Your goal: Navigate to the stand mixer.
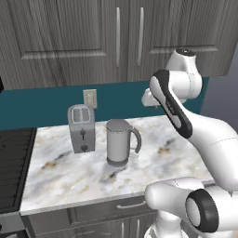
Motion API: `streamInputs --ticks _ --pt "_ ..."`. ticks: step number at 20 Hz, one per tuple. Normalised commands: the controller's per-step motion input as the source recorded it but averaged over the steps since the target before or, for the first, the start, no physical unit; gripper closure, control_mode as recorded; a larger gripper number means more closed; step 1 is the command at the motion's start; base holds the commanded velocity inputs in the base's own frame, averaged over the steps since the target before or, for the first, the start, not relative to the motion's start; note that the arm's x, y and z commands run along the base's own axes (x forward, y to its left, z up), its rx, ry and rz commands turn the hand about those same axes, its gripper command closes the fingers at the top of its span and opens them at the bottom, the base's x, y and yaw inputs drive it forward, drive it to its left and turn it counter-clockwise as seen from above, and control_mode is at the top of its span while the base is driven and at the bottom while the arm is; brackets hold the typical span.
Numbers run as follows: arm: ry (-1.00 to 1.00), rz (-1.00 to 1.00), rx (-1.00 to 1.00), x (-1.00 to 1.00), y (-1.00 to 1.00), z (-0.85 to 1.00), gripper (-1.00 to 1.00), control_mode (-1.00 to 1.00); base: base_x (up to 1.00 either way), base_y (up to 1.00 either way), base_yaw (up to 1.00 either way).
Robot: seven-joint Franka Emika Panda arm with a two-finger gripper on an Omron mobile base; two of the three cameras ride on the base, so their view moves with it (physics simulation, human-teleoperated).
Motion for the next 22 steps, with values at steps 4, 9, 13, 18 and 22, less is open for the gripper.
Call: streamInputs --ticks 4,9,13,18,22 --pt "-0.01 0.00 0.00 -0.43 0.00 0.00 -1.00 -1.00 0.00 0.00 0.00" --pt "-0.01 0.00 -0.01 -1.00 0.02 0.00 -1.00 -1.00 0.00 0.00 0.00" --pt "-0.04 0.00 0.00 -1.00 0.00 0.00 -1.00 -1.00 0.00 0.00 0.00" --pt "0.00 0.00 0.00 -1.00 0.00 0.10 -1.00 -1.00 0.00 0.00 0.00" --pt "-0.01 0.00 0.00 -0.93 0.00 0.12 -1.00 -1.00 0.00 0.00 0.00"
